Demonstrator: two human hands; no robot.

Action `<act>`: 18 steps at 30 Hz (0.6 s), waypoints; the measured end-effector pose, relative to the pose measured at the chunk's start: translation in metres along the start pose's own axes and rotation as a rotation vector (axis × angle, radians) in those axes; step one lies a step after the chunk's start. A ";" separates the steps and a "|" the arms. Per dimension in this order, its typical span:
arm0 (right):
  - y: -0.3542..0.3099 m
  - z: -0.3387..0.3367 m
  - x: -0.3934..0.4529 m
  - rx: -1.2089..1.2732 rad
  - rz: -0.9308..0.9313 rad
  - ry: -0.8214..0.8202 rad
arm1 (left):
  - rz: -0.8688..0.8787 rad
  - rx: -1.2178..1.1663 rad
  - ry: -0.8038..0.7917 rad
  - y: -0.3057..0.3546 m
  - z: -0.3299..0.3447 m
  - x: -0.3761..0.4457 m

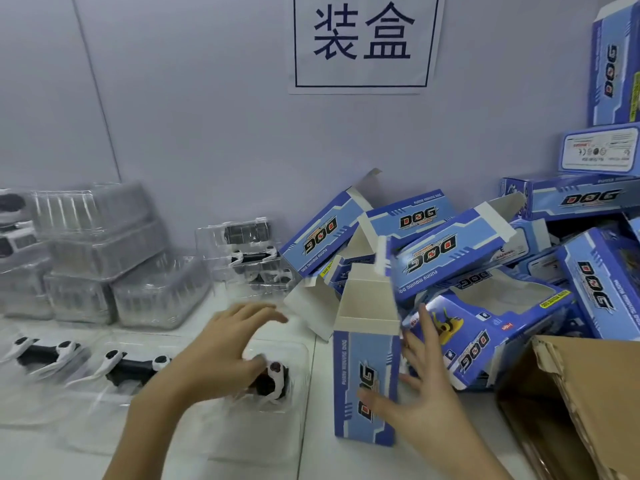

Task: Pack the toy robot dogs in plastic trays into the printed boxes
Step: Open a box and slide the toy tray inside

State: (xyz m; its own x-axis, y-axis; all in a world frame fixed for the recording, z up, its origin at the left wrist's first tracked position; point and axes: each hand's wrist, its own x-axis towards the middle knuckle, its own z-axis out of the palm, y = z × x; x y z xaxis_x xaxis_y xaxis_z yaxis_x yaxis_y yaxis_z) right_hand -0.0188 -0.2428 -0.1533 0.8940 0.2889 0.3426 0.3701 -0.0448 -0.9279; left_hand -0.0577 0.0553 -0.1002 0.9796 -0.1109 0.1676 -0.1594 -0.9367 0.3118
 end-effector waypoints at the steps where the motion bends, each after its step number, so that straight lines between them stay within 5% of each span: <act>1: -0.002 -0.001 0.000 0.005 -0.006 -0.005 | -0.078 0.060 -0.104 -0.011 -0.002 -0.002; 4: -0.014 -0.008 0.002 0.014 -0.030 0.031 | -0.203 0.026 -0.301 -0.025 0.003 0.000; 8: -0.027 -0.013 0.002 0.103 -0.056 0.117 | -0.201 0.043 -0.334 -0.030 0.007 0.016; 14: -0.032 -0.014 0.000 0.071 -0.182 0.238 | -0.124 -0.100 -0.268 -0.030 0.017 0.024; 18: -0.028 -0.021 0.003 0.103 -0.277 0.315 | -0.063 -0.277 -0.080 -0.028 0.008 0.020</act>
State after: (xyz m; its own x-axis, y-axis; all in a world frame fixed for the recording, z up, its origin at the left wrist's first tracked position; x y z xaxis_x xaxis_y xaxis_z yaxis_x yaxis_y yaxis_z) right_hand -0.0212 -0.2613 -0.1236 0.8039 -0.0306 0.5940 0.5939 0.0934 -0.7991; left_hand -0.0331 0.0763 -0.1135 0.9934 -0.0917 0.0691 -0.1147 -0.8173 0.5647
